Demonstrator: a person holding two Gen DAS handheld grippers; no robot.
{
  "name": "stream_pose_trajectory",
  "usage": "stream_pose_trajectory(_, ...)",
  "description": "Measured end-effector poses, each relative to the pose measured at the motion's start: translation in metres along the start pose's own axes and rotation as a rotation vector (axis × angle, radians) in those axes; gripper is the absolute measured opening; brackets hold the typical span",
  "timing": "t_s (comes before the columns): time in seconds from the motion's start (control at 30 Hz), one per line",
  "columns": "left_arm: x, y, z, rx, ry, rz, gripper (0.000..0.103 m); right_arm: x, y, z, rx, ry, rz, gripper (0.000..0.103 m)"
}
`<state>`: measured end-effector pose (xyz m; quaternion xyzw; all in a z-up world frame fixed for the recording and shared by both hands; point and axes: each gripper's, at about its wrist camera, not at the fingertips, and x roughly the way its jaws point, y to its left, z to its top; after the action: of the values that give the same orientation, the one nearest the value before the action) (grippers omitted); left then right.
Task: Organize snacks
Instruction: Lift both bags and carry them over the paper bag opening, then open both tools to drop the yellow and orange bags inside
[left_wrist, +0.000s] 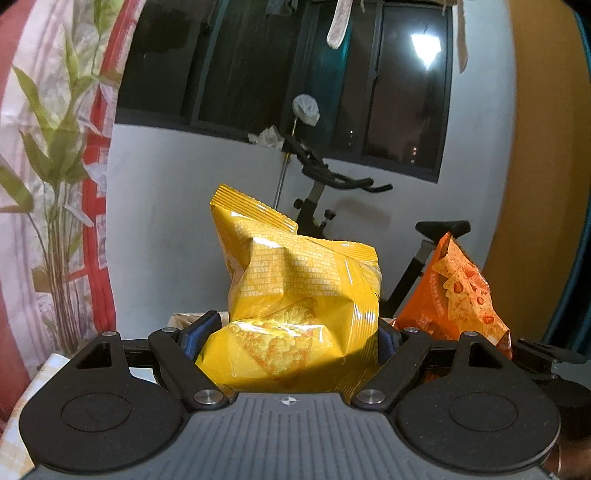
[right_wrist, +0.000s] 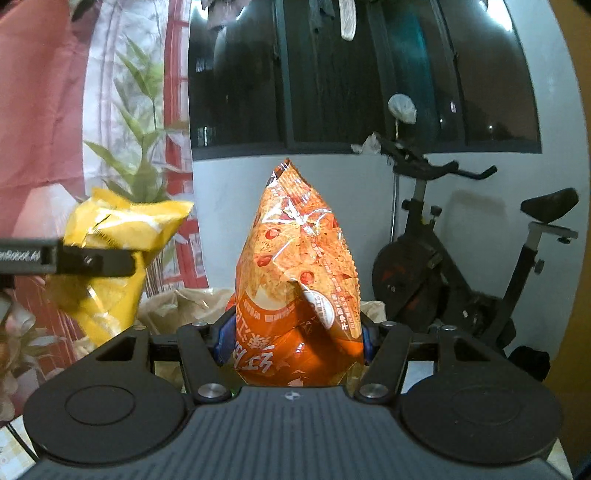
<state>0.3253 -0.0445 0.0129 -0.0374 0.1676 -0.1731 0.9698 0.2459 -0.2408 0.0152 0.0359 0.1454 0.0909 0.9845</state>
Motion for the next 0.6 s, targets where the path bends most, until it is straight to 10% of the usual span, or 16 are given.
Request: stream_pose_trajectory(0.6, 0.054, 0.025, -0.009, 0.012, 0.139, 0.002, 0.091, 0.045, -0.016, -0.014, 0.052, 0.143, -0.014, 0.068)
